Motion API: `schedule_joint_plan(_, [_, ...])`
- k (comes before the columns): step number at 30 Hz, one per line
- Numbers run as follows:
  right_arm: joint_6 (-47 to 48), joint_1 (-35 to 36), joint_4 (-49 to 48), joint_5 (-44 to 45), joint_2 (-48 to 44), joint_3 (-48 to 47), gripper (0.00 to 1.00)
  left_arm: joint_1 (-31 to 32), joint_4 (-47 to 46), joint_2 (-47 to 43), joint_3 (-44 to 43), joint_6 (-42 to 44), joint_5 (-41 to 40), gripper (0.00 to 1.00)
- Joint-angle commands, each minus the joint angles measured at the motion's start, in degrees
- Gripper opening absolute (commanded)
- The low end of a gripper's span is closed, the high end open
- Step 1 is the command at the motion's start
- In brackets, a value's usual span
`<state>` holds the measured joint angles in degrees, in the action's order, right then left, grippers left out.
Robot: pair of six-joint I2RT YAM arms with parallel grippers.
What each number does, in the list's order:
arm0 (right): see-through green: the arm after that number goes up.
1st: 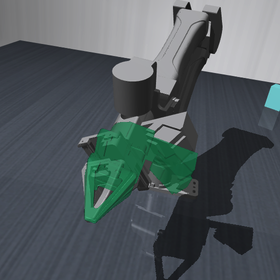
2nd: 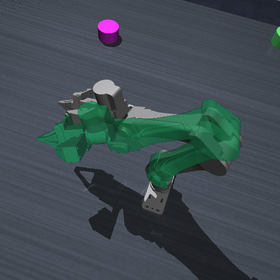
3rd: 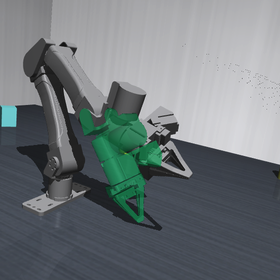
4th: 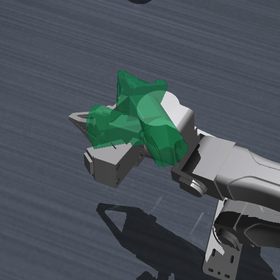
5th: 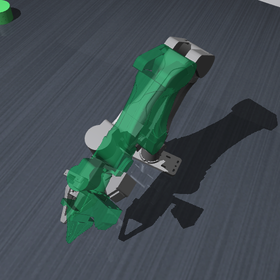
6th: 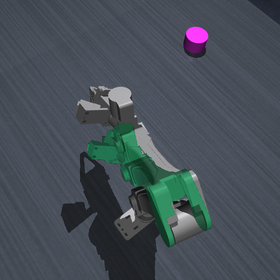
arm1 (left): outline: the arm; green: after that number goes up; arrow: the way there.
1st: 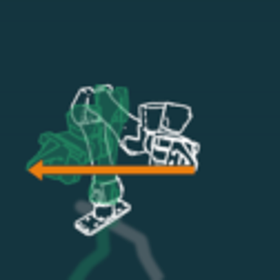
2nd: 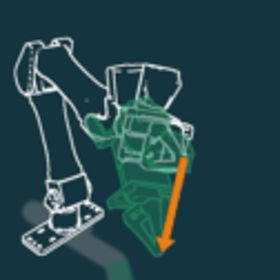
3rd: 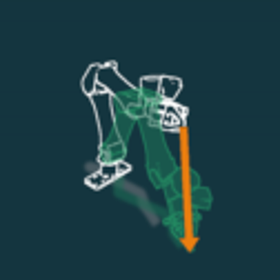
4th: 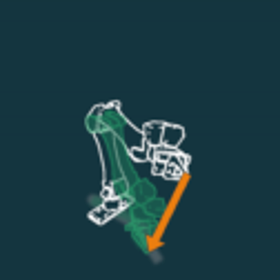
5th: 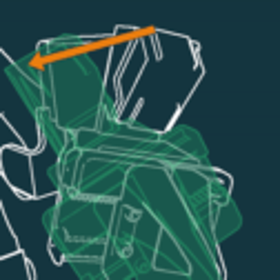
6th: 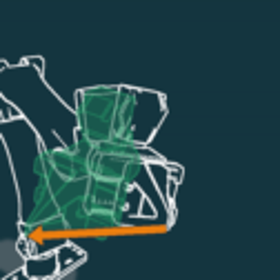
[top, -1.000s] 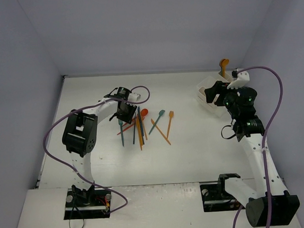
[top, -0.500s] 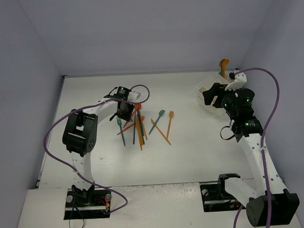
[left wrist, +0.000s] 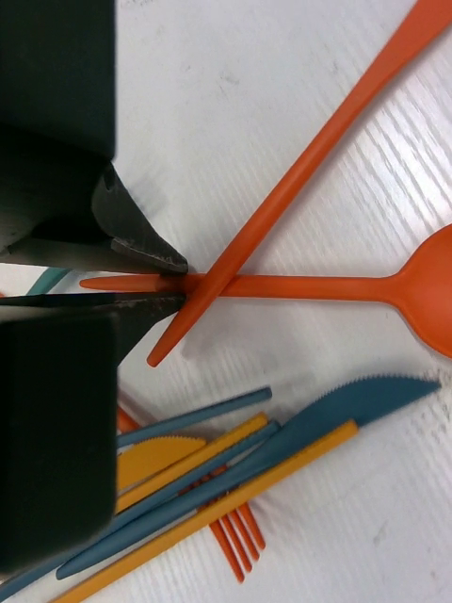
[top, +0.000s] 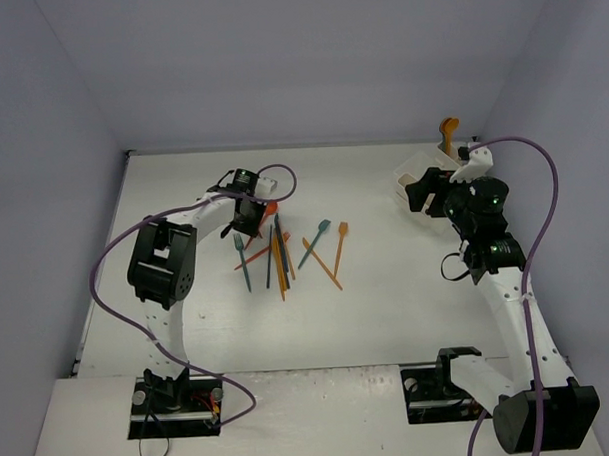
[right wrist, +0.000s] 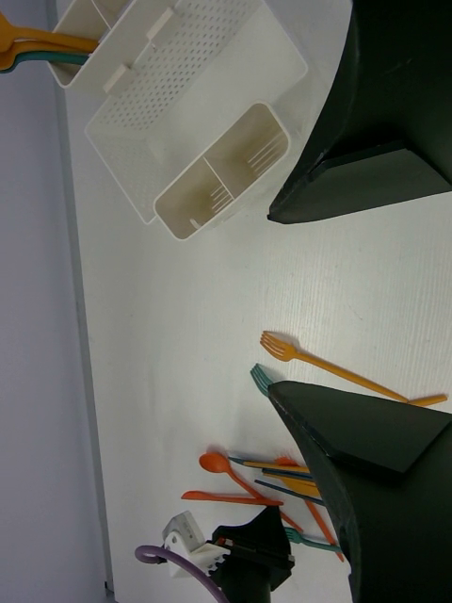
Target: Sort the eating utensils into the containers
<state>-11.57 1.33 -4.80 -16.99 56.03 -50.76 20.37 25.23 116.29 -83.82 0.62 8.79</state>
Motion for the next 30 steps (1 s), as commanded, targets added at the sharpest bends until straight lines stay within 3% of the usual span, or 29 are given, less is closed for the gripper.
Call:
schedule_joint_plan(1, [-0.3,0.7,-3.7,-0.6,-0.4,0.0,0.65,-2.0,0.7,-1.5,-1.6,-1.9,-1.7,0.00])
schedule_joint_plan(15, [-0.5,1.3,-3.8,-1.1,-0.7,-0.4,0.65,3.5,1.4,-12.4,6.6,-5.1,6.8,0.00])
schedule_joint_plan(30, [-3.6,8.3,-3.8,-6.3,4.7,-3.7,0.66,7.5,-1.2,-24.9,8.2,-7.9,3.4,0.00])
